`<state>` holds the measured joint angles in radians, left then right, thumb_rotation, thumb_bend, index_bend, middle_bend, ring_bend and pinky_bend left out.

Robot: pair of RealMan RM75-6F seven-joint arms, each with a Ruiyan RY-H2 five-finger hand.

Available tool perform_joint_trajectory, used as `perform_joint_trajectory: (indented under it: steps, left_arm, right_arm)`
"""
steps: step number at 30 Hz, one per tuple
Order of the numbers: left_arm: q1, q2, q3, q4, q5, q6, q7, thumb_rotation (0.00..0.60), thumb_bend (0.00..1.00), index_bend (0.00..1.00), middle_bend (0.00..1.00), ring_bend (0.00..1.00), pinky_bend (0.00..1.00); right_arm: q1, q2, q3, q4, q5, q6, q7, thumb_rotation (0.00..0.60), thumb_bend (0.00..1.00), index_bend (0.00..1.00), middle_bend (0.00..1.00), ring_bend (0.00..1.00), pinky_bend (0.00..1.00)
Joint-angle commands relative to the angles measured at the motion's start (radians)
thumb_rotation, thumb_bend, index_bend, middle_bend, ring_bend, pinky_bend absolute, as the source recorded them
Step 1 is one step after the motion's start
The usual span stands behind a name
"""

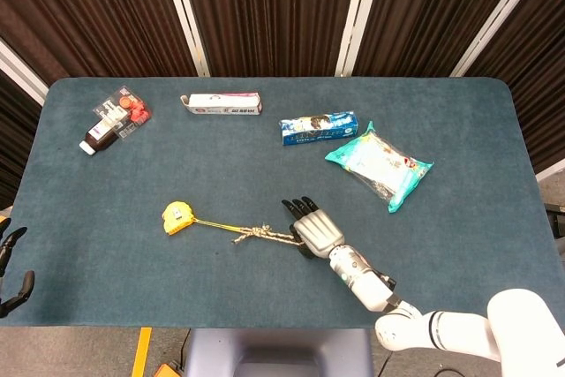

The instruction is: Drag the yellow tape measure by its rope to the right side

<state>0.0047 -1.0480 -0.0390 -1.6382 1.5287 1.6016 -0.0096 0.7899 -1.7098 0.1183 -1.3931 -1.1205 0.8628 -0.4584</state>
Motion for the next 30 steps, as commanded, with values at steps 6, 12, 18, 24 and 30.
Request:
perform_joint_trajectory:
  steps: [6, 12, 18, 24, 30]
  left_arm:
    - [0.001, -0.001, -0.001, -0.001, 0.001, 0.003, 0.002, 0.600, 0.47, 0.13, 0.00, 0.00, 0.08]
    - [0.001, -0.001, -0.001, -0.002, 0.001, 0.003, 0.003, 0.600, 0.47, 0.13, 0.00, 0.00, 0.08]
    - [0.003, 0.000, -0.002, -0.003, 0.000, 0.005, 0.000, 0.600, 0.47, 0.14, 0.00, 0.00, 0.08]
    - [0.002, 0.000, 0.000, -0.004, 0.002, 0.002, 0.002, 0.600, 0.47, 0.14, 0.00, 0.00, 0.08]
    - [0.004, -0.001, 0.000, -0.008, 0.004, 0.006, 0.008, 0.600, 0.47, 0.14, 0.00, 0.00, 0.08]
  right_arm:
    - [-0.015, 0.054, -0.001, -0.020, 0.002, 0.025, -0.006, 0.600, 0.46, 0.76, 0.11, 0.07, 0.00]
    - [-0.024, 0.088, -0.006, -0.032, 0.001, 0.032, -0.003, 0.600, 0.46, 0.78, 0.11, 0.07, 0.00]
    - [-0.038, 0.126, -0.017, -0.039, -0.013, 0.051, -0.004, 0.600, 0.46, 0.82, 0.12, 0.08, 0.00]
    - [-0.063, 0.184, -0.027, -0.049, -0.011, 0.070, 0.000, 0.600, 0.46, 0.82, 0.13, 0.08, 0.00]
    - [-0.095, 0.246, -0.047, -0.051, -0.005, 0.067, 0.029, 0.600, 0.46, 0.82, 0.13, 0.08, 0.00]
